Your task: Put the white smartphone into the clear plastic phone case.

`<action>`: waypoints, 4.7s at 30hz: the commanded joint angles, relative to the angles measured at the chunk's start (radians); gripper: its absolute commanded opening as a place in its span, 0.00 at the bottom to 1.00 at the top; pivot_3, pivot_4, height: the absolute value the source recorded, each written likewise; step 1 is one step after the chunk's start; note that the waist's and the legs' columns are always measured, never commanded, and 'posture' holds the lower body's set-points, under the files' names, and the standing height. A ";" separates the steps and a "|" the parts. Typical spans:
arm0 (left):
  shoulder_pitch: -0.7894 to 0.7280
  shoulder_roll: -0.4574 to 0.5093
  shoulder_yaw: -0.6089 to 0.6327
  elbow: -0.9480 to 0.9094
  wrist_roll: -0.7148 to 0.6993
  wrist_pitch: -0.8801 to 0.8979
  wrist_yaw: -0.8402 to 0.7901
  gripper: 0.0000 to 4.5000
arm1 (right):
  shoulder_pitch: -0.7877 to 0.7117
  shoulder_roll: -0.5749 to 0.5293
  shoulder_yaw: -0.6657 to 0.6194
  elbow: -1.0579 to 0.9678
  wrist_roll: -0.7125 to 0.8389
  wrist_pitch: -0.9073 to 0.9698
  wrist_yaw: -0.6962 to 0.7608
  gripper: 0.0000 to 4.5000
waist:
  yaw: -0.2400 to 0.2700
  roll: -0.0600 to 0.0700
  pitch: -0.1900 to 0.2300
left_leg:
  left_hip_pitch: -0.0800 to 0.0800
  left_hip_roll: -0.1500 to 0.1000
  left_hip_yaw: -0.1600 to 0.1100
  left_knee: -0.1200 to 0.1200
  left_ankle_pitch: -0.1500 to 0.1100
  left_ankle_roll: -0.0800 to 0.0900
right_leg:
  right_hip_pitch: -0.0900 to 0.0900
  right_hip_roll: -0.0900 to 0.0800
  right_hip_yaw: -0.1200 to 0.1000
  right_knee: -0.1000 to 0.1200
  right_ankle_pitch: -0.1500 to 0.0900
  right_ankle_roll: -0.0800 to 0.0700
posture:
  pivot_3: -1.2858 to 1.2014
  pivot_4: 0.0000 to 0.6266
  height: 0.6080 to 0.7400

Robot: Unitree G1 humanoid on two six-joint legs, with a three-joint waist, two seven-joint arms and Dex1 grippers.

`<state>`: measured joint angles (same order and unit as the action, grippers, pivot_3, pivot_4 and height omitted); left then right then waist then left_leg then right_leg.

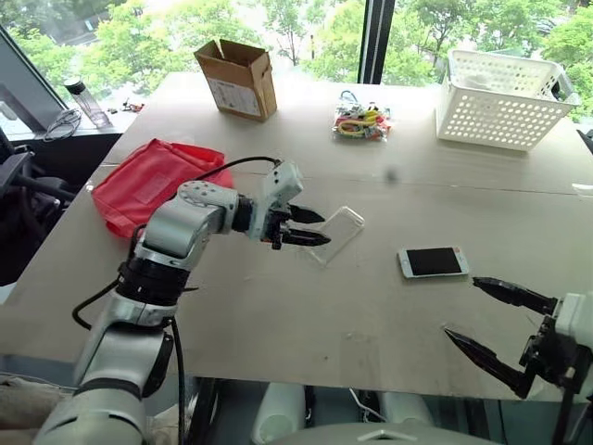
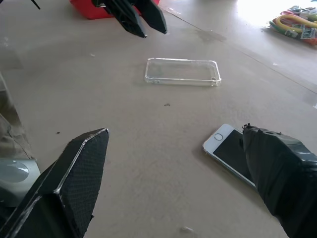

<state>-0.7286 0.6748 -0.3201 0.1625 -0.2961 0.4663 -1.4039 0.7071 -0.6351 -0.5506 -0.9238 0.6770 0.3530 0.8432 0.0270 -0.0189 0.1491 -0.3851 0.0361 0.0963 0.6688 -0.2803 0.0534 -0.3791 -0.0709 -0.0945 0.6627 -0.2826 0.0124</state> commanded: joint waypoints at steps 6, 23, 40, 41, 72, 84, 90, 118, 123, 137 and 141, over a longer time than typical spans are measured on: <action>-0.100 -0.122 -0.147 0.417 0.267 -0.480 -0.066 0.48 | 0.074 0.048 -0.005 -0.056 -0.028 -0.049 -0.010 1.00 | 0.013 -0.001 0.000 | -0.005 0.000 -0.002 0.002 -0.001 0.002 | -0.002 0.001 -0.002 0.000 0.000 0.000 | 0.52 0.24 0.95; -0.226 -0.586 0.415 -0.124 0.045 1.061 0.537 0.20 | 0.081 0.078 0.068 -0.051 -0.077 -0.086 -0.033 1.00 | -0.014 0.000 0.000 | -0.015 -0.005 -0.020 0.016 -0.003 0.006 | -0.001 0.005 0.002 0.001 -0.002 0.009 | 0.52 0.24 0.95; -0.483 -0.350 -0.108 0.877 0.336 -0.722 -0.142 0.71 | 0.140 0.121 0.103 -0.108 -0.098 -0.099 -0.086 1.00 | 0.017 0.000 0.001 | -0.013 -0.015 -0.029 0.008 -0.003 0.004 | -0.006 0.006 0.013 0.000 0.000 0.004 | 0.52 0.24 0.95; -0.505 -0.374 -0.112 0.936 0.365 -0.770 -0.111 0.71 | 0.149 0.127 0.101 -0.116 -0.099 -0.102 -0.093 1.00 | 0.015 0.000 0.001 | -0.013 -0.017 -0.028 0.008 -0.004 0.005 | -0.006 0.007 0.013 0.000 0.001 0.005 | 0.52 0.24 0.95; 0.105 -0.149 0.003 -0.272 0.317 0.376 0.061 0.06 | -0.160 -0.170 0.156 0.095 -0.109 0.013 -0.226 1.00 | 0.004 0.001 0.002 | -0.011 -0.019 -0.034 0.016 -0.006 0.009 | -0.003 0.000 0.015 0.004 -0.001 0.010 | 0.52 0.24 0.95; 0.218 -0.104 0.141 -0.567 0.132 0.547 0.275 0.84 | -0.744 -0.337 0.436 0.496 -0.273 0.114 -0.061 1.00 | -0.012 0.003 0.003 | -0.011 -0.020 -0.035 0.017 -0.006 0.009 | -0.001 0.000 0.015 0.005 -0.001 0.009 | 0.52 0.24 0.95; 0.277 -0.101 0.169 -0.645 0.051 0.570 0.357 0.84 | -0.817 -0.440 0.548 0.693 -0.369 -0.084 0.239 1.00 | -0.006 0.003 0.003 | -0.013 -0.020 -0.035 0.016 -0.006 0.009 | 0.000 0.000 0.012 0.000 -0.001 0.010 | 0.52 0.24 0.95; 0.612 -0.050 0.367 -0.779 -0.214 0.142 0.435 0.84 | -1.170 -0.495 0.913 1.067 -0.422 0.132 0.771 1.00 | -0.002 0.007 0.005 | -0.011 -0.020 -0.039 0.017 -0.005 0.008 | 0.004 -0.004 0.006 -0.002 0.000 0.010 | 0.52 0.24 0.95; 0.583 -0.041 0.359 -0.766 -0.241 0.146 0.448 0.84 | -1.052 -0.509 0.865 0.833 -0.315 0.240 0.746 1.00 | -0.013 0.007 0.004 | -0.011 -0.020 -0.041 0.016 -0.006 0.008 | 0.005 -0.004 0.004 -0.002 0.000 0.010 | 0.52 0.24 0.95; 0.594 0.008 0.391 -0.783 -0.305 0.166 0.477 0.84 | -1.081 -0.173 0.867 0.785 -0.334 0.094 0.577 1.00 | -0.015 0.007 0.005 | -0.010 -0.020 -0.043 0.016 -0.006 0.008 | 0.005 -0.004 0.003 -0.001 0.001 0.009 | 0.52 0.24 0.95; 0.641 0.043 0.430 -0.794 -0.320 0.151 0.469 0.84 | -1.132 -0.172 0.807 0.761 -0.291 0.030 0.637 1.00 | -0.013 0.010 0.008 | -0.011 -0.021 -0.043 0.016 -0.006 0.008 | 0.005 -0.004 0.003 -0.001 0.001 0.009 | 0.52 0.24 0.95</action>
<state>-0.0979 0.6979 0.0709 -0.5868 -0.5935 0.6327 -0.9308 -0.3929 -0.7817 0.3268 -0.1214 0.3492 0.4185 1.4420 0.0143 -0.0084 0.1568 -0.3965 0.0153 0.0528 0.6848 -0.2858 0.0611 -0.3745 -0.0745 -0.0919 0.6614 -0.2813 0.0215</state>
